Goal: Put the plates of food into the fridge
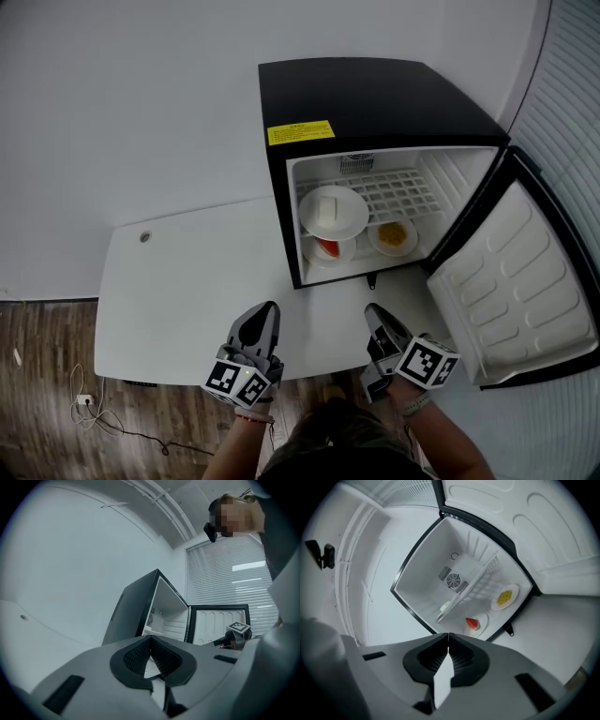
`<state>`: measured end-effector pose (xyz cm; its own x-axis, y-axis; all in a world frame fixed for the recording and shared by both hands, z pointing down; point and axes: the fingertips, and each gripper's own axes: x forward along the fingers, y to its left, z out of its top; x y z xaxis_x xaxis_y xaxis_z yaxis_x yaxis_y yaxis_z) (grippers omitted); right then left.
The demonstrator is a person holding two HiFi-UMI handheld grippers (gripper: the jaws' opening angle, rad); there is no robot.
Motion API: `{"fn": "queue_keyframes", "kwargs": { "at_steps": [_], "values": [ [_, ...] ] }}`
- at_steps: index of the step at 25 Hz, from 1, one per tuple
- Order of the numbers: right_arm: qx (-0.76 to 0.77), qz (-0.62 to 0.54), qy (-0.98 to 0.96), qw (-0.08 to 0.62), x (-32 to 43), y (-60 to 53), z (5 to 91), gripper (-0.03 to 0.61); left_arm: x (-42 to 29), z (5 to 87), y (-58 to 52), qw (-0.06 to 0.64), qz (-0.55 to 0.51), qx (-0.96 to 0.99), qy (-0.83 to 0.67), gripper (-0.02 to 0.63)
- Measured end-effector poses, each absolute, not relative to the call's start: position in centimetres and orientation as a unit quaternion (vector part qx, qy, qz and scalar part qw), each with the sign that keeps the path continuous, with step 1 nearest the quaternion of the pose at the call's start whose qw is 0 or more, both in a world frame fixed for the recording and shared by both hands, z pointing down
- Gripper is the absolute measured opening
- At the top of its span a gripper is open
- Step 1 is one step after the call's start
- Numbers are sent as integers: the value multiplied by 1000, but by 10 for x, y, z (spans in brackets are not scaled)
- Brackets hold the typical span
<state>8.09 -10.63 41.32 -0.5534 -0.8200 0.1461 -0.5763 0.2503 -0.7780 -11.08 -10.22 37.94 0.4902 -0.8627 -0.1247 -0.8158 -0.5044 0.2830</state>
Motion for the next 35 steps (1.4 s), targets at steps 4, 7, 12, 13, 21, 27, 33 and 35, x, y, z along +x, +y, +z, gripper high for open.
{"fn": "queue_keyframes", "kwargs": {
  "at_steps": [4, 7, 12, 13, 21, 27, 33, 35],
  "values": [
    [-467, -344, 809, 96, 87, -88, 415, 8, -106, 378, -81, 90, -126, 862, -483, 6],
    [-481, -267, 834, 47, 90, -74, 411, 7, -102, 377, -69, 89, -127, 865, -478, 6],
    [-498, -186, 847, 3, 98, -56, 411, 6, -97, 377, -51, 91, -135, 864, -477, 6],
    [-501, -181, 846, 1, 101, -53, 412, 6, -95, 378, -47, 92, -136, 864, -476, 6],
    [-518, -150, 842, -13, 107, -32, 421, 5, -82, 388, -25, 104, -124, 873, -461, 6],
    [-527, -107, 842, -41, 108, -23, 421, 5, -83, 387, -24, 104, -125, 873, -460, 6],
    [-533, -89, 840, -48, 111, -20, 417, 5, -85, 386, -26, 105, -124, 873, -460, 6],
    [-532, -85, 841, -51, 111, -19, 416, 5, -84, 386, -26, 106, -124, 874, -458, 6]
  ]
}}
